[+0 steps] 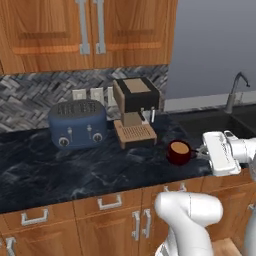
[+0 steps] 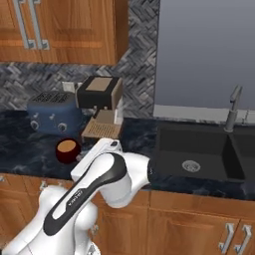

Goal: Pick up the brewed coffee from the coffee machine and place it next to the breakfast plate on the dining counter.

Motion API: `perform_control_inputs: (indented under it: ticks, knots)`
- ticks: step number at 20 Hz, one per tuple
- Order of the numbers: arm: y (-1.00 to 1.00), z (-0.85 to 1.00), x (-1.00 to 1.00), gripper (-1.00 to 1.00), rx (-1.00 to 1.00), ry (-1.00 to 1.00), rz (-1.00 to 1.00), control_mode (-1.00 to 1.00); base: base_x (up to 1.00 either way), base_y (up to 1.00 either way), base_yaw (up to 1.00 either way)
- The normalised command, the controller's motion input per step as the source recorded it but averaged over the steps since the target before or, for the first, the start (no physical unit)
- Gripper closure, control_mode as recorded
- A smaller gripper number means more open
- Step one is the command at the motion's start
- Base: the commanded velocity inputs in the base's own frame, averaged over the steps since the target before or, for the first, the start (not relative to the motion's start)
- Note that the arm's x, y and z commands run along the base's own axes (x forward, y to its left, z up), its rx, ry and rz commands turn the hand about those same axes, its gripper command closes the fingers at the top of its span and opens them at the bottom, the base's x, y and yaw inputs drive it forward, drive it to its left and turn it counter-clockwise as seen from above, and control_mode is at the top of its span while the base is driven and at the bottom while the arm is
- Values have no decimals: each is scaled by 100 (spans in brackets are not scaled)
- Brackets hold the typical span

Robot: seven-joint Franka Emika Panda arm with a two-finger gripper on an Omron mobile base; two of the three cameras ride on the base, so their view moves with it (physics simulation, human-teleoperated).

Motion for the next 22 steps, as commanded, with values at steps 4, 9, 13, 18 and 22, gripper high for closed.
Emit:
perform_control_inputs:
  ticks: [4,9,13,18,22]
  knots:
    - [0,0,0,100,0,0,0,100,-69,-23,-53]
    - [0,0,0,100,0,0,0,100,-43,-1,-69]
    - [0,0,0,100,0,0,0,100,-23,0,-73]
    - [0,0,0,100,0,0,0,100,-8,0,-75]
    - [0,0,0,100,0,0,0,100,0,-11,-76]
